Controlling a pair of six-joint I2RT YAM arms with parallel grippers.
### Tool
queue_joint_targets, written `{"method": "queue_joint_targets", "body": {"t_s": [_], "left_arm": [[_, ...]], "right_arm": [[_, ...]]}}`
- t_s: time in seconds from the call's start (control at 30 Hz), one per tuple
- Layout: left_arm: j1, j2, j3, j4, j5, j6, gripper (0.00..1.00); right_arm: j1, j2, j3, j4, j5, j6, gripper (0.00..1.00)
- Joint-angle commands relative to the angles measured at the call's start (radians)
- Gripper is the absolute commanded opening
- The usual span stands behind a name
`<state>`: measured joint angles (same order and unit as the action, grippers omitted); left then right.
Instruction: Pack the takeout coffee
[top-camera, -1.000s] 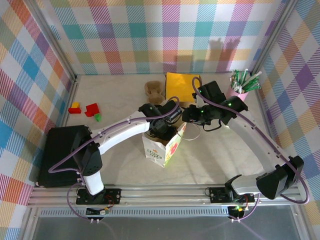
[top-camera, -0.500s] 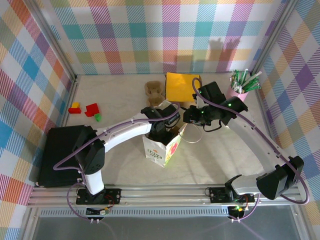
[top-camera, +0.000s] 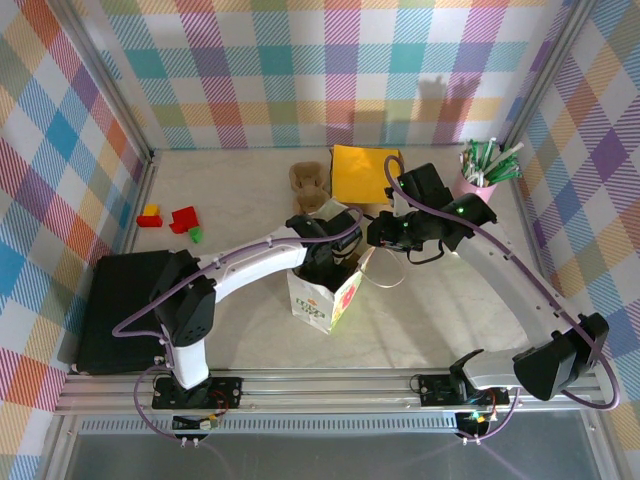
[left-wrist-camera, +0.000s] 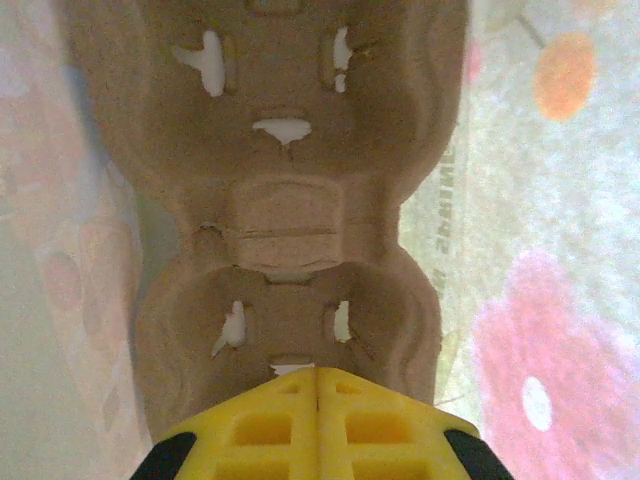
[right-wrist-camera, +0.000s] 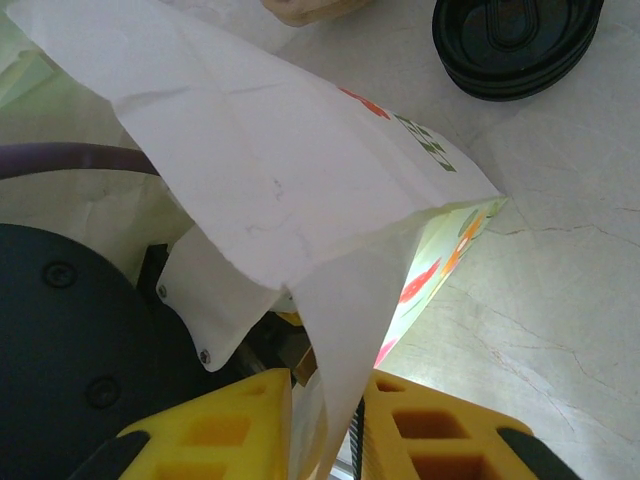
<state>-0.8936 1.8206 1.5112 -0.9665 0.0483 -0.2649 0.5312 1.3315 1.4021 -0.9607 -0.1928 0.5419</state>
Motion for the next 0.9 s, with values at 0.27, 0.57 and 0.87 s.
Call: {"method": "queue_joint_targets", "body": {"t_s": [0.27,0.57,0.87], "left_arm": [[0.004,0.003,0.037,-0.009,0.005,0.023,0.05],[0.024,0.045,-0.027,0.043,0.03,0.037,0.04],[0.03,0.086,-0.063,0.046,0.028,0.053,0.03]], "right_arm": [[-0.006,-0.025,-0.006,0.019,-0.019,-0.011,0.22],[-0.005,-0.043,-0.014,0.01,-0.008,-0.013,0.21],[-0.005,-0.056,-0.022,0.017,-0.015,-0.005,0.21]]}}
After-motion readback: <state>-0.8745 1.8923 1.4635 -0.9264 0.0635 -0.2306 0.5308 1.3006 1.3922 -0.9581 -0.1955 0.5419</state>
